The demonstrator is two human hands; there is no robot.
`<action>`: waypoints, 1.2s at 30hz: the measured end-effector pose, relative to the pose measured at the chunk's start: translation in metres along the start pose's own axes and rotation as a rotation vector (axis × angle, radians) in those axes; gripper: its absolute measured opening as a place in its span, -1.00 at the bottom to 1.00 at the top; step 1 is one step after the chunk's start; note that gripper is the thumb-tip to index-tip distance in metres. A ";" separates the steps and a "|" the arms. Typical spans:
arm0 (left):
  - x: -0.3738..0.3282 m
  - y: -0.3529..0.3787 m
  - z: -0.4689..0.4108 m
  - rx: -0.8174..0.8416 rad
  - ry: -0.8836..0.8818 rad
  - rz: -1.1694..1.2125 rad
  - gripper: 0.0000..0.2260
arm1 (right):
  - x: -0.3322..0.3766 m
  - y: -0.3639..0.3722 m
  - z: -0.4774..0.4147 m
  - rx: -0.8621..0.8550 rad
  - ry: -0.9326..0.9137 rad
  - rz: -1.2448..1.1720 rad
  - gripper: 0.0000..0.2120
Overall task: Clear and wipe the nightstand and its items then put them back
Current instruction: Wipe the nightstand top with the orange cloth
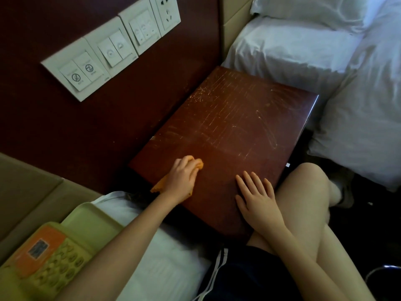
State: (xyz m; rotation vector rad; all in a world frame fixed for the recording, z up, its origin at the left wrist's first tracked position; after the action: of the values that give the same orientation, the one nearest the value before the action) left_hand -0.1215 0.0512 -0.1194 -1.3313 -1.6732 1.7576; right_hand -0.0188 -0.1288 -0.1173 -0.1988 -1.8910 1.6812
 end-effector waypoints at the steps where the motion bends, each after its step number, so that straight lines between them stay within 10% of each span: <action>1: 0.014 -0.008 0.003 -0.043 -0.066 -0.025 -0.73 | 0.001 -0.001 0.000 -0.017 -0.004 0.004 -0.51; 8: 0.052 -0.032 -0.016 -0.273 -0.569 -0.079 -0.75 | 0.002 -0.006 0.001 -0.120 -0.030 0.036 -0.52; 20: -0.002 -0.003 0.002 -0.016 0.079 0.029 -0.75 | 0.004 -0.004 -0.001 -0.095 -0.025 0.029 -0.51; 30: 0.134 -0.068 -0.004 -0.244 -0.559 -0.055 -0.78 | 0.004 -0.005 0.000 -0.113 -0.025 0.038 -0.50; 36: 0.104 -0.056 -0.010 -0.151 -0.375 -0.051 -0.76 | 0.004 -0.002 -0.004 -0.067 -0.003 0.034 -0.51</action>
State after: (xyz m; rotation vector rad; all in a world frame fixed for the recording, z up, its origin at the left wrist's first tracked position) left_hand -0.1819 0.1517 -0.1046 -1.0517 -2.0541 1.9768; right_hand -0.0196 -0.1240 -0.1143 -0.2564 -1.9572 1.6423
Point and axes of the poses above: each hand's wrist, its own z-axis away from the middle knuckle, its own y-axis out of the palm, x = y × z, the point moved 8 cm from there along -z, towards the middle knuckle, and after that the axes turned 4 degrees about y, right-handed, at the moved point
